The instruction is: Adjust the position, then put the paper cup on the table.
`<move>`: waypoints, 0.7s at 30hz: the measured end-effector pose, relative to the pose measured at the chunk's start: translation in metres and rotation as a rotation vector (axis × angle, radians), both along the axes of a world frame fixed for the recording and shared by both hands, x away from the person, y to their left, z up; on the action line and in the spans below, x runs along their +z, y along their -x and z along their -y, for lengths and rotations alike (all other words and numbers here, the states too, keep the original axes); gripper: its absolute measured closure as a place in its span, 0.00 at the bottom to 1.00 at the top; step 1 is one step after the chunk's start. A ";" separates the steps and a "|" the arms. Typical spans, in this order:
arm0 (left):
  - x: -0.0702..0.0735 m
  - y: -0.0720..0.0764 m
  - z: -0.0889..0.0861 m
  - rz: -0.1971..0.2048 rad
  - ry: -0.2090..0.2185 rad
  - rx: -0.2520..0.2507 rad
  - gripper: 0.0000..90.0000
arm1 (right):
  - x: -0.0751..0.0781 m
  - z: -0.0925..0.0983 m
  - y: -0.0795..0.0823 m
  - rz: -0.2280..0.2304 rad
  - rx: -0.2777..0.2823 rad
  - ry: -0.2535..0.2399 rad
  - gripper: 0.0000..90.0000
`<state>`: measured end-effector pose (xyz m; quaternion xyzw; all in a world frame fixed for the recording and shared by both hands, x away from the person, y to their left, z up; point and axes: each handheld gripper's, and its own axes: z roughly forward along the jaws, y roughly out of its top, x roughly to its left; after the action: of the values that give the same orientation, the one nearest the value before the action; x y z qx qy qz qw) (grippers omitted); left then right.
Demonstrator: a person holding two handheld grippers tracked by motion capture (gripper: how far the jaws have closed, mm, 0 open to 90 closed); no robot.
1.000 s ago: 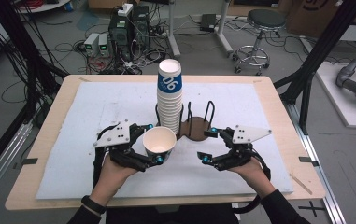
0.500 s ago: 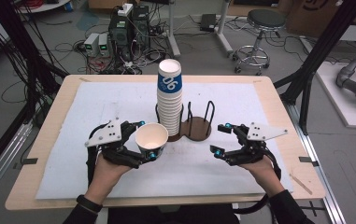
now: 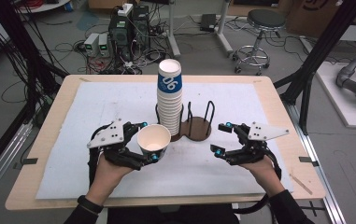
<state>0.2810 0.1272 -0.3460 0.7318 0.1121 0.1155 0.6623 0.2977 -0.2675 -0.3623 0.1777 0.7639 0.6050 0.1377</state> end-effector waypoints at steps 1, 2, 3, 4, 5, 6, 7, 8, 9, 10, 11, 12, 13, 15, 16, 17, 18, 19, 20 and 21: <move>0.001 0.000 0.000 0.002 0.003 -0.002 0.23 | 0.000 0.000 0.000 -0.001 0.000 0.000 0.24; 0.001 0.001 0.000 0.005 0.000 0.001 0.23 | 0.000 0.000 0.000 0.001 0.000 0.001 0.24; 0.001 0.002 0.001 0.005 0.002 -0.003 0.23 | 0.000 0.000 0.000 0.000 0.000 0.001 0.24; 0.002 0.002 0.002 0.008 -0.003 -0.006 0.23 | 0.000 0.000 0.001 -0.004 -0.001 0.001 0.24; 0.002 0.003 0.003 0.010 -0.003 -0.006 0.23 | 0.001 0.000 0.002 0.001 0.002 0.001 0.24; 0.003 0.003 0.003 0.011 -0.005 -0.007 0.23 | 0.001 0.000 0.002 0.006 0.002 0.000 0.24; 0.003 0.004 0.004 0.012 -0.005 -0.009 0.23 | 0.002 0.001 0.003 0.004 0.001 -0.001 0.24; 0.004 0.004 0.005 0.014 -0.005 -0.009 0.23 | 0.002 0.001 0.003 0.010 -0.001 -0.002 0.24; 0.004 0.003 0.006 0.014 -0.003 -0.013 0.23 | 0.002 0.001 0.003 0.005 -0.002 -0.003 0.24; 0.004 0.003 0.006 0.014 -0.002 -0.013 0.23 | 0.002 0.002 0.003 0.003 -0.002 -0.003 0.24; 0.004 0.003 0.006 0.016 -0.001 -0.016 0.23 | 0.002 0.002 0.003 0.005 -0.005 -0.005 0.24; 0.004 0.002 0.006 0.015 -0.004 -0.018 0.23 | 0.002 0.003 0.003 0.004 -0.005 -0.004 0.24; 0.004 0.002 0.006 0.014 -0.003 -0.018 0.23 | 0.002 0.003 0.003 0.005 -0.005 -0.005 0.24; 0.005 0.002 0.005 0.015 0.002 -0.014 0.23 | 0.002 0.004 0.002 0.005 -0.007 -0.007 0.24; 0.005 0.001 0.005 0.016 0.000 -0.012 0.23 | 0.002 0.004 0.002 0.002 -0.011 -0.005 0.24; 0.005 0.000 0.005 0.014 -0.003 -0.007 0.23 | 0.001 0.005 0.001 0.006 -0.012 -0.007 0.24; 0.005 0.000 0.004 0.010 0.000 -0.005 0.23 | 0.001 0.006 0.002 0.004 -0.012 -0.005 0.24; 0.005 -0.001 0.004 0.013 -0.004 -0.001 0.23 | 0.000 0.006 0.002 0.001 -0.010 -0.006 0.24; 0.006 -0.002 0.003 0.009 -0.005 0.005 0.23 | 0.000 0.007 0.001 -0.005 -0.010 -0.011 0.24; 0.006 -0.002 0.002 0.008 -0.002 0.011 0.23 | 0.000 0.007 0.000 0.002 -0.010 -0.014 0.24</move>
<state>0.2832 0.1249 -0.3402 0.7313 0.1136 0.1223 0.6613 0.2975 -0.2749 -0.3625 0.1818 0.7587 0.6097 0.1401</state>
